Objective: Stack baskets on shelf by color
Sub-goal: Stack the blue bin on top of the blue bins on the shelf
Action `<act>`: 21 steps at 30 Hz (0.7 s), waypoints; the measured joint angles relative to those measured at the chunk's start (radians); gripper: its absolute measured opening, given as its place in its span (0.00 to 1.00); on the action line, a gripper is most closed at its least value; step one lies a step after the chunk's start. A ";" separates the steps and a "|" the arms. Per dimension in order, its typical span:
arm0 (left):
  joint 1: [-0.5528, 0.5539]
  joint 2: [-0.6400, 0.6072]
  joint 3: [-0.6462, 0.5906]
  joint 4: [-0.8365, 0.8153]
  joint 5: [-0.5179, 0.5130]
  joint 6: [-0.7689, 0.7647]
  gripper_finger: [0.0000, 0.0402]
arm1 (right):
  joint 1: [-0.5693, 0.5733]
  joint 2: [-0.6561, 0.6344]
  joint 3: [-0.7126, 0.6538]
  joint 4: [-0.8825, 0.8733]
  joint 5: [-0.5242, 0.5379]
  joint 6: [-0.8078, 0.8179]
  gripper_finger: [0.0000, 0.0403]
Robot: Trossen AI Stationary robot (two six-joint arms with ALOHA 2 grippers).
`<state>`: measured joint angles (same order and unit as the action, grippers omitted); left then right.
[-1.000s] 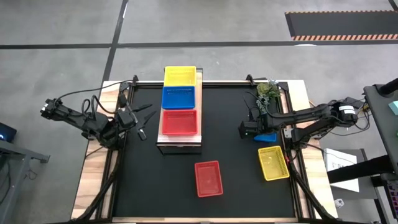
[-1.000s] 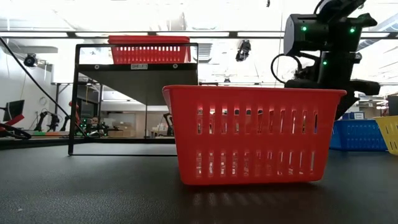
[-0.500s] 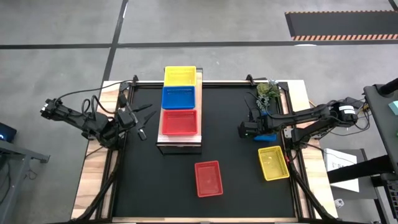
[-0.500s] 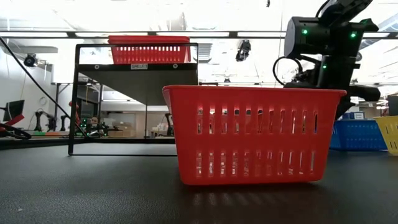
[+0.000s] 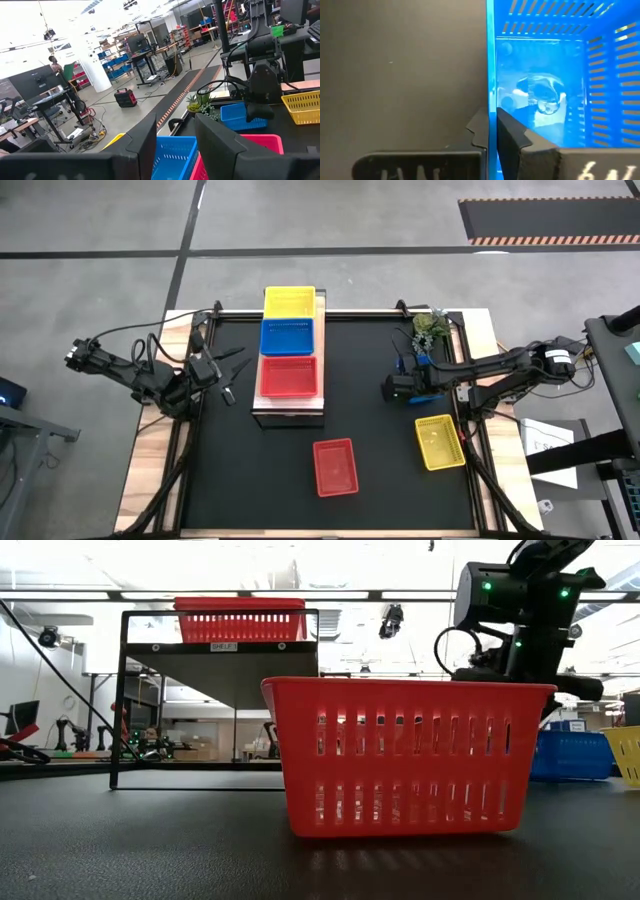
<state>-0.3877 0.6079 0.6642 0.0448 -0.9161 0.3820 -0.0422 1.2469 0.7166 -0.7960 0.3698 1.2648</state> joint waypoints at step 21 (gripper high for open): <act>0.000 0.000 0.000 0.000 0.000 0.000 0.29 | -0.004 0.079 0.551 -0.151 0.086 -0.743 0.02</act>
<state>-0.3877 0.6075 0.6640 0.0444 -0.9161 0.3824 -0.0465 1.3256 1.2678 -0.9472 0.4561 0.5217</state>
